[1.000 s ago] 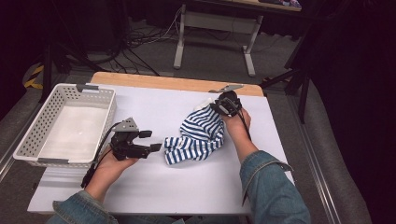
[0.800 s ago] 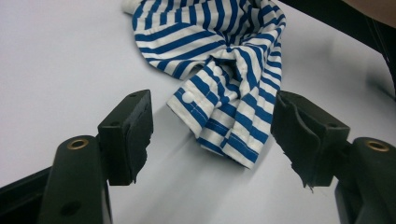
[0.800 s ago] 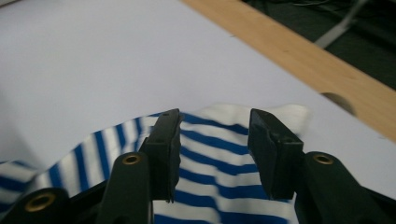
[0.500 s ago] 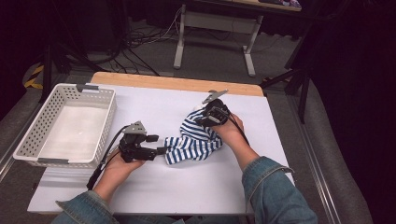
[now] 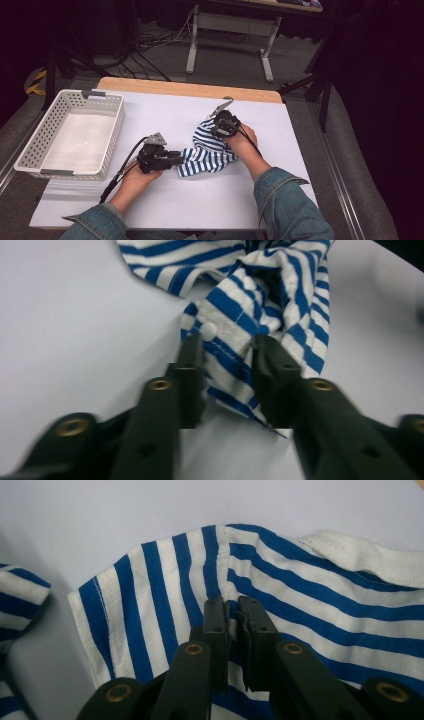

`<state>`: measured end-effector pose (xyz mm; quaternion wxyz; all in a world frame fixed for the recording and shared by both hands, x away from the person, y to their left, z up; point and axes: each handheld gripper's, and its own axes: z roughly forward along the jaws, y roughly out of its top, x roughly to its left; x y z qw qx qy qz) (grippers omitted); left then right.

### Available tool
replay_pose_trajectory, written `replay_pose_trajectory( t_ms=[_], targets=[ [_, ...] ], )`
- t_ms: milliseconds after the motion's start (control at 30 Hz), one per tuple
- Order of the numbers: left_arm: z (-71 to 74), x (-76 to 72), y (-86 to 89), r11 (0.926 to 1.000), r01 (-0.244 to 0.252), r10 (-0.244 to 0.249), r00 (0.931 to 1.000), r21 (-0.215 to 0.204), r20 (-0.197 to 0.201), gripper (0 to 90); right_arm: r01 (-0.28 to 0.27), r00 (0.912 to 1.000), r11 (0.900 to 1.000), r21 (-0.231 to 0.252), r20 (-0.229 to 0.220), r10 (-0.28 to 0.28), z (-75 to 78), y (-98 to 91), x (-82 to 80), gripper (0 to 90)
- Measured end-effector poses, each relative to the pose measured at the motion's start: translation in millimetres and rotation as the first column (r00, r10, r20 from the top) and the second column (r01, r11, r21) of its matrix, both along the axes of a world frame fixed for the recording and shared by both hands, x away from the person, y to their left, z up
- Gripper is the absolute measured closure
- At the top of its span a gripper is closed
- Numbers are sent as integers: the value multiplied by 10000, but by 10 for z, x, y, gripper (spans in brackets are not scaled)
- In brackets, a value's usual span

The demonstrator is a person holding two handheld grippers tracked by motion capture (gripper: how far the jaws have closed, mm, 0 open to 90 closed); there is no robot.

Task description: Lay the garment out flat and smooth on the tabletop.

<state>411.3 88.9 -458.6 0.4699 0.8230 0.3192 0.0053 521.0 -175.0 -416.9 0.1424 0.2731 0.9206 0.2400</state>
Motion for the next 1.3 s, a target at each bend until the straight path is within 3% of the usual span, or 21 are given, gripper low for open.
replay_pose_trajectory(
  t_ms=[100,200,233,367,500,767,1033,1200,1300],
  targets=[
    [15,-13,-2,10000,19,-19,10000,26,-30,826,-13,9998,9999,120,178,11,36,-7,-7,844],
    [48,-36,5,10000,49,-49,10000,4,0,846,40,9992,9986,530,403,-61,105,-30,-23,845],
    [62,-47,11,9999,109,-109,9999,9,8,852,158,9979,9942,1059,606,-223,198,-73,-34,846],
    [167,-152,54,9993,253,-264,9989,290,377,855,232,9943,9804,1956,977,-430,370,-169,-51,847],
    [263,-228,124,9992,244,-267,9968,314,751,856,242,9885,9655,2595,1382,-619,498,-256,-78,848],
    [392,-300,279,9999,-71,62,9936,84,1128,856,486,9733,9324,3581,1926,-1247,649,-480,-92,848],
    [425,-321,349,9999,-105,105,9927,-7,1204,855,1058,9595,9027,4170,1954,-2028,656,-732,-62,847],
    [396,-368,198,9983,576,-587,9930,130,1027,855,1440,9565,8984,4150,1743,-2338,555,-901,-70,845],
    [380,-398,100,9931,1156,-1170,9884,198,968,854,1675,9558,8898,4246,1513,-2522,473,-1027,-91,842]
  ],
)
